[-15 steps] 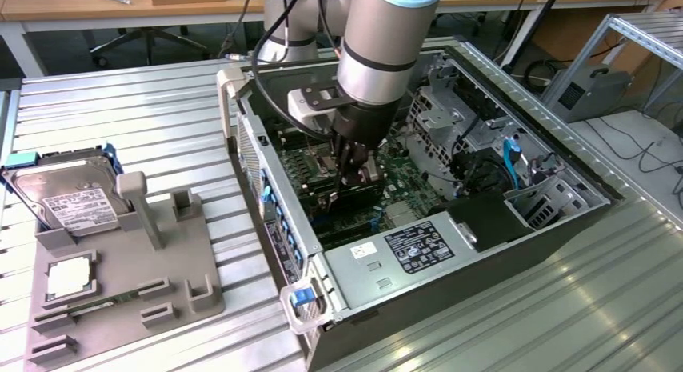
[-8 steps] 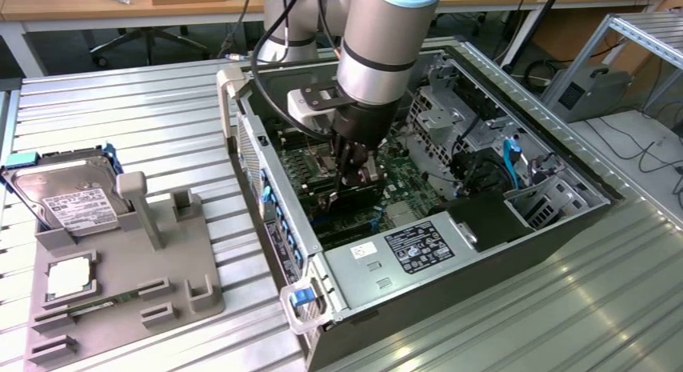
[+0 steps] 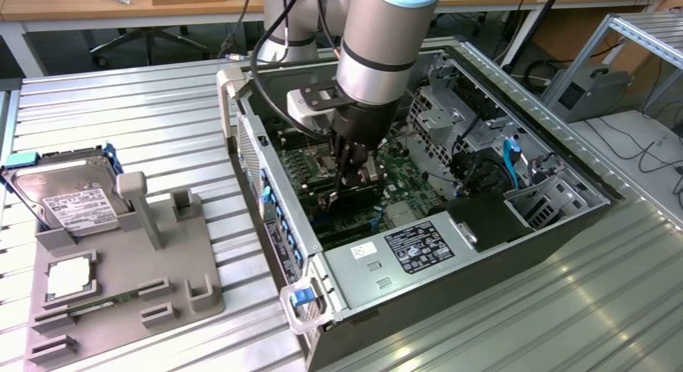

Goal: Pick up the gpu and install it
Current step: 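Press down on the gpu until it lock into place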

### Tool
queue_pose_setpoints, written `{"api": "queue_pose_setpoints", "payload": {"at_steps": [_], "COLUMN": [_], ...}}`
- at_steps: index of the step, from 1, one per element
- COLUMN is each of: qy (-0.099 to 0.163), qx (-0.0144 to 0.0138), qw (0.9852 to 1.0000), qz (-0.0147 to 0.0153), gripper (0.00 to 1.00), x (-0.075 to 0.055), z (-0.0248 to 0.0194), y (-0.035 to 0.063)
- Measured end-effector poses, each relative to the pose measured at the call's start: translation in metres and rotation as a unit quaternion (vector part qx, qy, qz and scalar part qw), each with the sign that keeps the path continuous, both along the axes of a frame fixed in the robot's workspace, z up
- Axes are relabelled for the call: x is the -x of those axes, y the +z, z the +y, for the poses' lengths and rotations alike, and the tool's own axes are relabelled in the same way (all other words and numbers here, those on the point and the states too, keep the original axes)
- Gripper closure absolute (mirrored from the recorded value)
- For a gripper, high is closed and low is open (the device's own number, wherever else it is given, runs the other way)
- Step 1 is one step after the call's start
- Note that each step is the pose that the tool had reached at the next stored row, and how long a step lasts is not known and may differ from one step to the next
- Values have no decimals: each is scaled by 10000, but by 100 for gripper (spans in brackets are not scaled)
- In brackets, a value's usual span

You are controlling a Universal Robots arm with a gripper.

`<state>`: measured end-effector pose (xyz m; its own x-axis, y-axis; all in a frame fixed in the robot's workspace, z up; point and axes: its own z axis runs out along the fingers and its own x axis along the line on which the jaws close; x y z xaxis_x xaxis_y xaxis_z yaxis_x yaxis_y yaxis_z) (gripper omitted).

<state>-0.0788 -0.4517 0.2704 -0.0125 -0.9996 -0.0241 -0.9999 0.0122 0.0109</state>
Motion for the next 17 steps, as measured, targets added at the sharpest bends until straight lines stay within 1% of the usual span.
{"api": "queue_pose_setpoints", "payload": {"at_steps": [3, 11, 16, 17], "qy": [-1, 0, 0, 0], "qx": [-4, 4, 16, 19], "qw": [10000, 10000, 10000, 10000], "qz": [-1, 0, 0, 0], "gripper": [89, 89, 89, 89], "x": [0, 0, -2, -2], "z": [1, 0, 0, 0], "y": [14, 100, 205, 240]}}
